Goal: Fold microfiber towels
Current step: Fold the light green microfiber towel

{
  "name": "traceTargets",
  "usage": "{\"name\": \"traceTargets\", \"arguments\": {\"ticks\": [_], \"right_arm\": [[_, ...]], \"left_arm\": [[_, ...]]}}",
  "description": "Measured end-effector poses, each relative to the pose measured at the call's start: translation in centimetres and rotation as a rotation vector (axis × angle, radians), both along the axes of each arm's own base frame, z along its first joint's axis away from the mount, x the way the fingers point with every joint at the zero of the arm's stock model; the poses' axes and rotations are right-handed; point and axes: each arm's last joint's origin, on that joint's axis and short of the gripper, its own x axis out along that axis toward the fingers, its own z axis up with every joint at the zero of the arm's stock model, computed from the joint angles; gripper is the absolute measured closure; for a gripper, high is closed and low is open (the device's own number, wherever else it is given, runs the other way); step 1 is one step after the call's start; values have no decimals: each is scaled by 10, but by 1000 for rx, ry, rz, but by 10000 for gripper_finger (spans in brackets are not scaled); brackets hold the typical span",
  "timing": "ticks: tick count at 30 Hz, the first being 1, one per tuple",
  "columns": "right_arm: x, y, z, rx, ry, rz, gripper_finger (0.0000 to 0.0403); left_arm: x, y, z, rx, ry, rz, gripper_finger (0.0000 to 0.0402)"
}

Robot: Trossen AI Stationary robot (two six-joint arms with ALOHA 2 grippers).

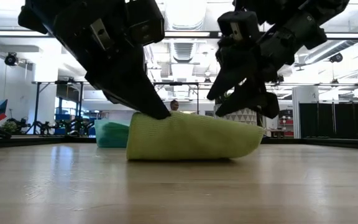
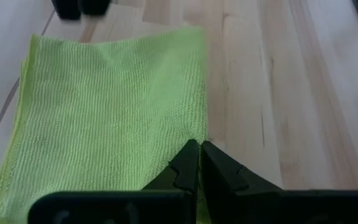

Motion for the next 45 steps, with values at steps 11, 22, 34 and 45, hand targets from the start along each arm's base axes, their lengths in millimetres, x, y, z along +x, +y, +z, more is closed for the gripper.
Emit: {"name": "traceTargets", "arguments": {"ticks": [11,22,34,45], "right_arm": [[33,6,-23,-23,106,3,248],[40,13,-32,-102,239,83,248],[6,7,23,-223,211,72,248],[-31,3,47,-286,135,1,248]], "left_arm": [[3,2,3,-8,-21,6,402],[2,2,8,-15,-33,8,402],[1,3,17,-49,-56,23,402],[1,4,17,-115,-41,29,402]]}}
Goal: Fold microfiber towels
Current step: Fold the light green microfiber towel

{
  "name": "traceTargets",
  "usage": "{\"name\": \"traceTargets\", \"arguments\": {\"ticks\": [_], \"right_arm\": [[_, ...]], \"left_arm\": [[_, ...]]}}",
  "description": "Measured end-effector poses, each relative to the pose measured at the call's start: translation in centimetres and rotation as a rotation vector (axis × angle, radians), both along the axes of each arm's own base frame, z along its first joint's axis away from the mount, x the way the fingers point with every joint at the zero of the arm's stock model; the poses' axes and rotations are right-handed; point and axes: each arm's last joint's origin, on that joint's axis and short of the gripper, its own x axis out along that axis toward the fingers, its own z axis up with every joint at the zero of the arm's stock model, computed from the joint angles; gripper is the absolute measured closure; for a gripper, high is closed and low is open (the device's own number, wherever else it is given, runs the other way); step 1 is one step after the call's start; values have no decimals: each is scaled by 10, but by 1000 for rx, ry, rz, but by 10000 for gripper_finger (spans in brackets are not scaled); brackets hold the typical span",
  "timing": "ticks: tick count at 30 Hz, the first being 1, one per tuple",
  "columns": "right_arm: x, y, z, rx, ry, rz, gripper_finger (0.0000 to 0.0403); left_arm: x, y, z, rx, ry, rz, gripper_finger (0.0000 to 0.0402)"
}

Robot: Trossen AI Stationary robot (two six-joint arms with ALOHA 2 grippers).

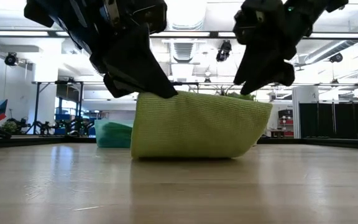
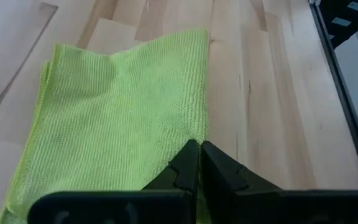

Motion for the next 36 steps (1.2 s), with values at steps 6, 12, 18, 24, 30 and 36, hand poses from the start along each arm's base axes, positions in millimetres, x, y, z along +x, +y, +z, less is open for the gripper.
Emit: {"name": "traceTargets", "arguments": {"ticks": [6,12,18,24,30,36], "right_arm": [[-16,2,-8,45,2,-36,248],[-18,13,-12,72,-33,-9,248],[-15,23,-17,78,-45,22,248],[-15,25,-18,82,-47,25,248],[-15,27,-18,84,-46,29,248],[-17,31,-18,91,-45,38,248]], "left_arm": [[2,0,3,-28,-32,-10,402],[4,-1,5,-44,-56,-10,402],[4,-1,5,-54,-56,-3,402],[3,0,4,-57,-52,1,402],[4,2,4,-97,-48,36,402],[8,5,8,-148,-105,142,402]]}}
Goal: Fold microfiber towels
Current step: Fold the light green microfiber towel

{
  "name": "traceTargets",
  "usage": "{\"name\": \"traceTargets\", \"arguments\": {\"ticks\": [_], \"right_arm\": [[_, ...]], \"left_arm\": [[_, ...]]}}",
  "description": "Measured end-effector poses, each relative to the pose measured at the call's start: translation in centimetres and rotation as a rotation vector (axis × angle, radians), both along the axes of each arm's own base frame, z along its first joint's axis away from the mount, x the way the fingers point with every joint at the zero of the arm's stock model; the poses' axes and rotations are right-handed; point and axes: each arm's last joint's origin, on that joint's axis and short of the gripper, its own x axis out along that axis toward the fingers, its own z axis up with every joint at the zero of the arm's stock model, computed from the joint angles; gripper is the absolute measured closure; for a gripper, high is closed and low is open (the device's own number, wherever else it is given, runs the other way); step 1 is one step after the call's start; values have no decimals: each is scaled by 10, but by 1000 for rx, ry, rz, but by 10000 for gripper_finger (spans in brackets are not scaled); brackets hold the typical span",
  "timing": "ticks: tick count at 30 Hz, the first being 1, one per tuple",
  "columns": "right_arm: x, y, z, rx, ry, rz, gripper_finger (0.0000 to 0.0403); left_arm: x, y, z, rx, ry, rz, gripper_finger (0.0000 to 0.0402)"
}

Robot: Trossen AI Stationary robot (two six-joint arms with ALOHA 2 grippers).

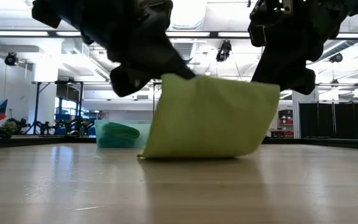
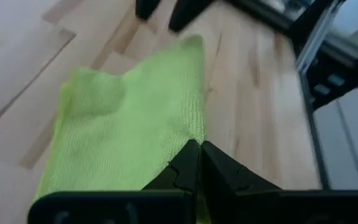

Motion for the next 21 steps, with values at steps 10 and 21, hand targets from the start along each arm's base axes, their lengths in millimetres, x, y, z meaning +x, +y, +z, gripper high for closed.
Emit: {"name": "traceTargets", "arguments": {"ticks": [10,21], "right_arm": [[-9,20,-2,17,1,20,248],[-9,28,2,8,-57,71,248]], "left_arm": [[1,5,2,53,16,121,402],[1,18,-12,102,95,174,402]]}}
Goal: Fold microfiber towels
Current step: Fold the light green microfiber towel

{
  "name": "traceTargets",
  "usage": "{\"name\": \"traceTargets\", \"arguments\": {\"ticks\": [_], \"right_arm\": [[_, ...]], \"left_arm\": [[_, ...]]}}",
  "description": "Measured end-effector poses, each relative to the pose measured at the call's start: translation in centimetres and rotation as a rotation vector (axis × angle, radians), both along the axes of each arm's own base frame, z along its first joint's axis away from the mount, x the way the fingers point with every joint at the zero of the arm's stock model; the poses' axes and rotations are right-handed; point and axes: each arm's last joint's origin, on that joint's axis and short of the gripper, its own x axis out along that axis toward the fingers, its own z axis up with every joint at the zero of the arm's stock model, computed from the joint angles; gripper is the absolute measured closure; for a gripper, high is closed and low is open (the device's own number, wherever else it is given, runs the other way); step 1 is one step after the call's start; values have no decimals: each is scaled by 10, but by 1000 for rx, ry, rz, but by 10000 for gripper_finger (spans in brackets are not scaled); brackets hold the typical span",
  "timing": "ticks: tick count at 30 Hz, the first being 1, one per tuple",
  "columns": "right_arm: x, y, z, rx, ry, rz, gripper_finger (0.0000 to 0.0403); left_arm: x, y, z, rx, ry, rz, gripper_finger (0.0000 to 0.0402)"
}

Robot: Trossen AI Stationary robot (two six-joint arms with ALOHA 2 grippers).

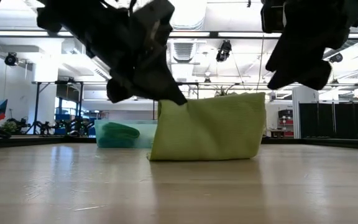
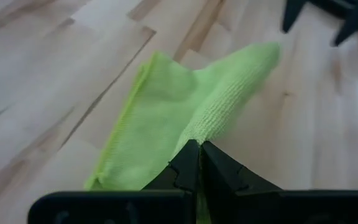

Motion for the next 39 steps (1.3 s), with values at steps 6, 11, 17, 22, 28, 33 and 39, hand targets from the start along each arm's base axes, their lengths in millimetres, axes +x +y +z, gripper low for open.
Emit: {"name": "traceTargets", "arguments": {"ticks": [6,11,17,22,28,33,39], "right_arm": [[4,-5,2,-19,-24,13,248],[5,-7,1,-31,-24,23,248],[19,-16,-12,-73,-15,27,248],[39,-30,-33,-83,-23,19,248],[54,-49,-46,-72,-40,-43,248],[54,-54,-53,-90,8,-43,248],[49,-55,-64,-94,104,-64,248]], "left_arm": [[3,11,-6,28,22,50,402],[5,19,-8,34,28,76,402],[2,27,-15,49,55,90,402],[0,30,-23,69,94,85,402],[0,30,-33,63,142,55,402],[2,30,-37,60,146,55,402],[3,31,-33,88,133,45,402]]}}
